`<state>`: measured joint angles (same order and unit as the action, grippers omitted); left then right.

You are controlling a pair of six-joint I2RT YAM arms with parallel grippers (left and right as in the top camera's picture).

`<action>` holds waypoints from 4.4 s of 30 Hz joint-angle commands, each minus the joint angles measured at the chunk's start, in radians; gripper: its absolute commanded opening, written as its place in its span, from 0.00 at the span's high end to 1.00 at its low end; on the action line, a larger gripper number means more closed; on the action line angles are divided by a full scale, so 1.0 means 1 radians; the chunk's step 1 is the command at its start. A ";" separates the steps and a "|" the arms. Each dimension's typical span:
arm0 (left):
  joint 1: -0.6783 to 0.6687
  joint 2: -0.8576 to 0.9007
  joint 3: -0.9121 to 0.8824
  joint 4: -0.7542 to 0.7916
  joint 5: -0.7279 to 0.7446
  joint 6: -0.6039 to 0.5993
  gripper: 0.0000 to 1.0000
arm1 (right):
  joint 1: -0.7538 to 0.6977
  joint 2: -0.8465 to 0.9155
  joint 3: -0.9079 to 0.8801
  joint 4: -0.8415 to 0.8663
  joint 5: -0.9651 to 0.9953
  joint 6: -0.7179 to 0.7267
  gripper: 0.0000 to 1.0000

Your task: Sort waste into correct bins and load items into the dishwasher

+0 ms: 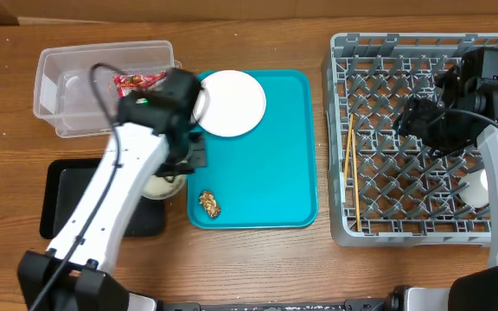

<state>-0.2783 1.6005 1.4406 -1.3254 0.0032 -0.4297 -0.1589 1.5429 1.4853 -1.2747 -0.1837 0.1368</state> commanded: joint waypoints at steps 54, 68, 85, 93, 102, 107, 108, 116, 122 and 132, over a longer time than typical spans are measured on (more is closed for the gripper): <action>1.117 -0.027 -0.553 0.361 1.418 0.897 0.96 | 0.000 -0.011 0.013 -0.003 -0.009 -0.006 0.26; 1.082 -0.041 -0.534 0.388 1.394 0.738 0.96 | 0.000 -0.011 0.013 -0.005 -0.009 -0.006 0.27; -0.010 -0.068 -0.225 0.658 0.504 0.279 0.96 | 0.000 -0.011 0.013 -0.002 -0.009 -0.006 0.27; -0.294 0.138 -0.225 0.688 0.195 0.265 0.96 | 0.000 -0.011 0.013 -0.005 -0.010 -0.006 0.27; -0.304 0.159 -0.222 0.687 0.094 0.272 0.55 | 0.000 -0.011 0.013 -0.006 -0.010 -0.006 0.27; -0.298 0.151 -0.127 0.552 0.093 0.264 0.39 | 0.000 -0.011 0.013 -0.006 -0.009 -0.006 0.26; -0.296 0.150 -0.110 0.525 0.091 0.260 0.40 | 0.000 -0.011 0.013 -0.006 -0.009 -0.006 0.26; -0.121 0.032 -0.032 0.066 -0.152 -0.142 0.95 | 0.000 -0.011 0.013 -0.006 -0.009 -0.007 0.27; 0.034 -0.190 -0.178 -0.010 -0.144 -0.247 0.96 | 0.000 -0.011 0.013 -0.005 -0.009 -0.007 0.26; 0.244 -0.436 -0.556 0.009 -0.196 -0.518 0.96 | 0.000 -0.011 0.013 -0.006 -0.009 -0.007 0.26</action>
<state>-0.0937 1.1835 0.9524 -1.3384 -0.1627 -0.8539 -0.1589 1.5429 1.4853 -1.2831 -0.1841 0.1341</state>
